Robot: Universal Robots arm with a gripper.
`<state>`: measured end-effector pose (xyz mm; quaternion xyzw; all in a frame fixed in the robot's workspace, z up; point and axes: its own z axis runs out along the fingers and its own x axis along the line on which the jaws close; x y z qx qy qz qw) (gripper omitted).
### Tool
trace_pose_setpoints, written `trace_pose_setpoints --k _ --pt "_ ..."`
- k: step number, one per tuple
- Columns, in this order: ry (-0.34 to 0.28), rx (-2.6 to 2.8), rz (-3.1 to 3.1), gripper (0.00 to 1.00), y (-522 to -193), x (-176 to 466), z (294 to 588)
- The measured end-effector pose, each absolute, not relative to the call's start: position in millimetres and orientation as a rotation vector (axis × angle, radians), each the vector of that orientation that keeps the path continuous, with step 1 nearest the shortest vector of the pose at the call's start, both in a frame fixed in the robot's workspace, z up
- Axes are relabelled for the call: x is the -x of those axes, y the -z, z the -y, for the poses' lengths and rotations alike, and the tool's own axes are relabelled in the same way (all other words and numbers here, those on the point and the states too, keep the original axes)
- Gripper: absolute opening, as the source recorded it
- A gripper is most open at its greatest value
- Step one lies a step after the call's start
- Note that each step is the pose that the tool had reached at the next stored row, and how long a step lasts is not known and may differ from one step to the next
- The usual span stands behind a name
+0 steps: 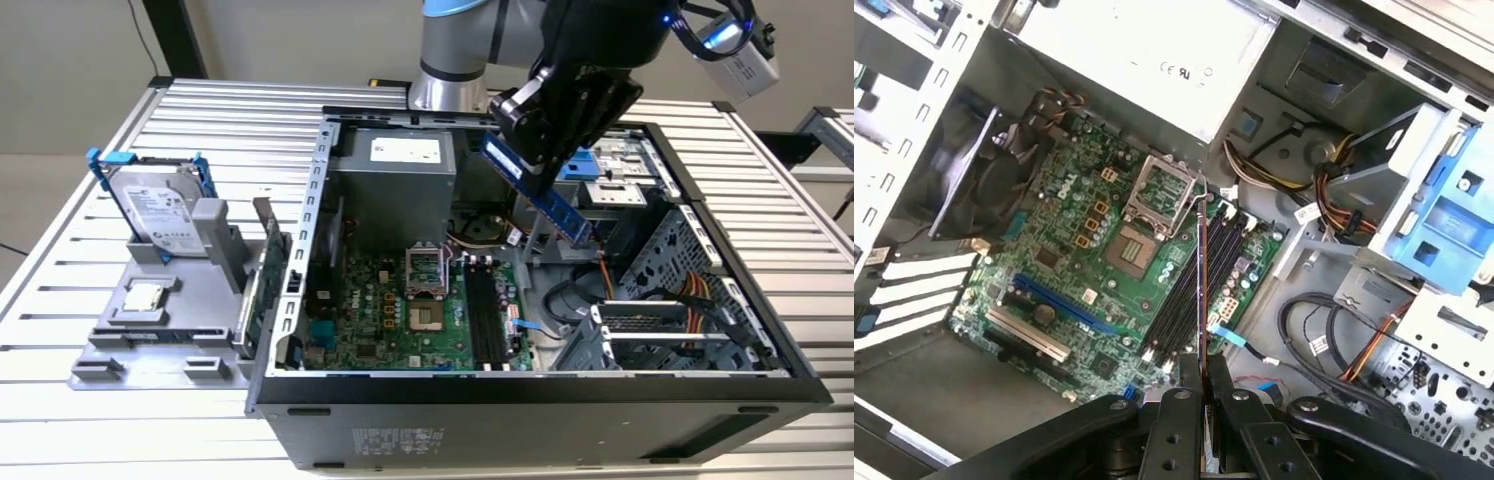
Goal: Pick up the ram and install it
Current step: 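Insert the ram into the slot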
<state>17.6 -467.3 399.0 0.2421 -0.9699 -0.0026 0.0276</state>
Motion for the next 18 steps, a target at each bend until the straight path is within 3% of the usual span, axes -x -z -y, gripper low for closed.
trace_pose_setpoints --k 10,18 --pt "0.067 -0.752 3.038 0.00 -399.0 -17.6 467.2" --pt "0.070 -0.742 3.041 0.00 -399.0 -17.6 467.2"
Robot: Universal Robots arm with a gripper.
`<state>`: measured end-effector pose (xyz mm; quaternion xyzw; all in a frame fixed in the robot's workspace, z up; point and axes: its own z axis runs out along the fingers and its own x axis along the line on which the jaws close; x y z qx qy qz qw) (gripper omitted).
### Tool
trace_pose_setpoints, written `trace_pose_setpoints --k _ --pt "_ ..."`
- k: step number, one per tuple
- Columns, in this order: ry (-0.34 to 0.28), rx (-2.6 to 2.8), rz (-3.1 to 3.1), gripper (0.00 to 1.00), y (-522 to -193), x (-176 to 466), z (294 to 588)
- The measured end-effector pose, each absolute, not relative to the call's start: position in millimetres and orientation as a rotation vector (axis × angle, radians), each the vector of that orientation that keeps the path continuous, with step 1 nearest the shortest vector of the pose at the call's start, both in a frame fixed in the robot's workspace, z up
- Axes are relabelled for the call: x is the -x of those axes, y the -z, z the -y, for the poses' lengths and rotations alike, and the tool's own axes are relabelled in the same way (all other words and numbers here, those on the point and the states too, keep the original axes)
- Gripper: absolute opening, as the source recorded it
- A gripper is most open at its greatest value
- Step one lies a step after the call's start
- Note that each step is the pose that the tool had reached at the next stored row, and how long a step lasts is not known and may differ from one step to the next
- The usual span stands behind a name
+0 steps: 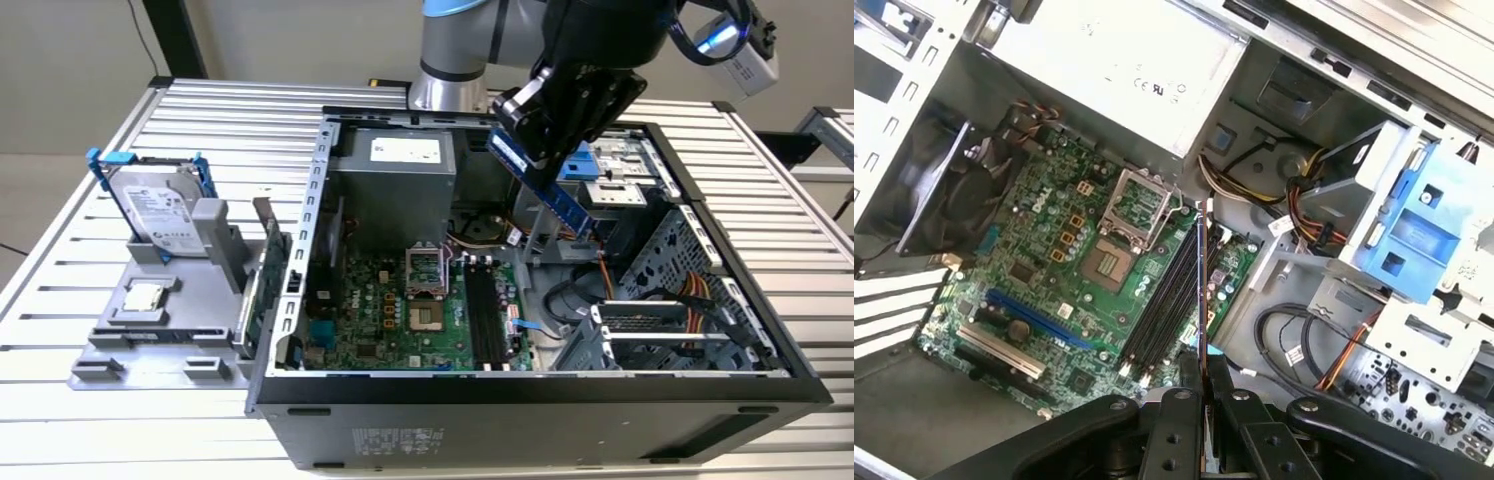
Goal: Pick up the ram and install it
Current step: 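Insert the ram into the slot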
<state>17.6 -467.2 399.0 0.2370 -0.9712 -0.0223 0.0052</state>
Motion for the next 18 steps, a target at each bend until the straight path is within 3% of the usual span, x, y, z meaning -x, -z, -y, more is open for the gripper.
trace_pose_setpoints --k 18 --pt "0.070 -0.581 3.078 0.00 -399.0 -17.6 467.3"
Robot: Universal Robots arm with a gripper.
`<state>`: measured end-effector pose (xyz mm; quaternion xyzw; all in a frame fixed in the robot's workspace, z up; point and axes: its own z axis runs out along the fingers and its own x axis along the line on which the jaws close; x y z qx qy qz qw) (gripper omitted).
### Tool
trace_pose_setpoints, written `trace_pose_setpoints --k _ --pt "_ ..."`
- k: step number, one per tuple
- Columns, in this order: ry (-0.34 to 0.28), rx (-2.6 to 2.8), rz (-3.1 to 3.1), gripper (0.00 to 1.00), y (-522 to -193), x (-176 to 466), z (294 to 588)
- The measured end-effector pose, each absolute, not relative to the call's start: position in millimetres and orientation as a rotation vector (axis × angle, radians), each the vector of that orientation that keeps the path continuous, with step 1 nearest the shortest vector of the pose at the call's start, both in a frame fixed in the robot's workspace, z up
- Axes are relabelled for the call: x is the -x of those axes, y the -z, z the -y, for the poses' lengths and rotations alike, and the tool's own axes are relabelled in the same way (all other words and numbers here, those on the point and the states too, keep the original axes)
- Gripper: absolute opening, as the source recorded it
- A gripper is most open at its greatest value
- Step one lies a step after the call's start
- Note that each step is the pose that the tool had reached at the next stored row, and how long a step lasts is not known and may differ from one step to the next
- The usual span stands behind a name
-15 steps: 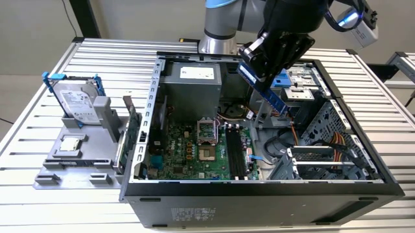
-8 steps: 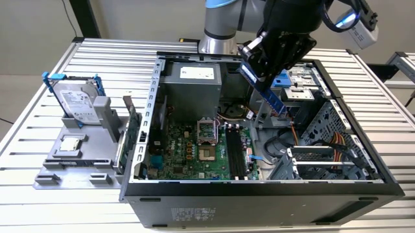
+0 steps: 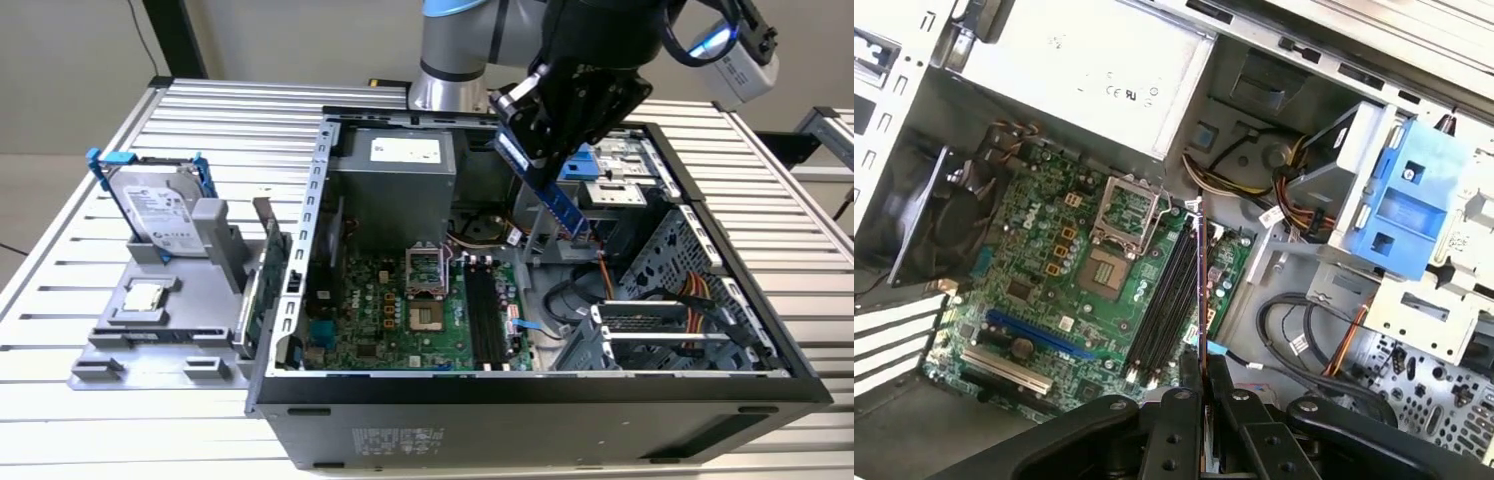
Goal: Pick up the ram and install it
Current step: 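Insert the ram into the slot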
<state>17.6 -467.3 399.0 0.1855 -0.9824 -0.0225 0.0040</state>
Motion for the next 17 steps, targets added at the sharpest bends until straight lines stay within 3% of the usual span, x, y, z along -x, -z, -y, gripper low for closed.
trace_pose_setpoints --k 17 --pt "0.072 -0.319 3.120 0.00 -398.9 -17.6 467.3"
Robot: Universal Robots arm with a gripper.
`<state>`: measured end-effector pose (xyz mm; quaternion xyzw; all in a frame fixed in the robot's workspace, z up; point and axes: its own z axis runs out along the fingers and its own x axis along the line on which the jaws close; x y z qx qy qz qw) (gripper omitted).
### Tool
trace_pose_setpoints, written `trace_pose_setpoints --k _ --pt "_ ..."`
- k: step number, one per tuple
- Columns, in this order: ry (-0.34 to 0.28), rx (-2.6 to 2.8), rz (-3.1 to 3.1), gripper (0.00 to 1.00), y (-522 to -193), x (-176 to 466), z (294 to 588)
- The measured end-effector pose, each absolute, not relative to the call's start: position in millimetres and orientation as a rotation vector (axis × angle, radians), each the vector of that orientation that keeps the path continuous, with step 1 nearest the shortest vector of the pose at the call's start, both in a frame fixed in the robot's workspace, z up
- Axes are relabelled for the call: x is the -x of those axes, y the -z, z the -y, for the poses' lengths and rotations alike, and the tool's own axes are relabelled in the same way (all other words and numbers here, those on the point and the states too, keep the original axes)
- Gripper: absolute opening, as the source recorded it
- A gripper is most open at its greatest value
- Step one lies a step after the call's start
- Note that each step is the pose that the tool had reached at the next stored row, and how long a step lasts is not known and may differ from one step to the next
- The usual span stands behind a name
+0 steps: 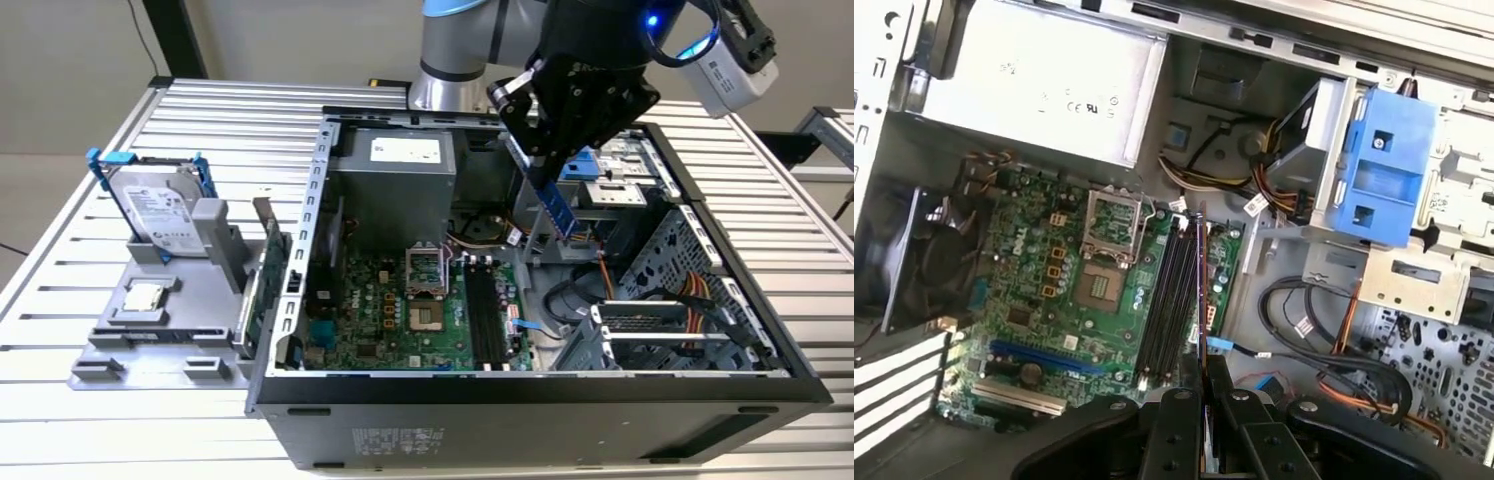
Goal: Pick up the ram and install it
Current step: 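Insert the ram into the slot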
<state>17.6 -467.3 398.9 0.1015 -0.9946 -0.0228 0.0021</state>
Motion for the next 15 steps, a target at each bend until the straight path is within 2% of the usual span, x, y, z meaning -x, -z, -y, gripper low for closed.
trace_pose_setpoints --k 15 --pt "0.072 -0.201 3.132 0.00 -398.9 -17.6 467.3"
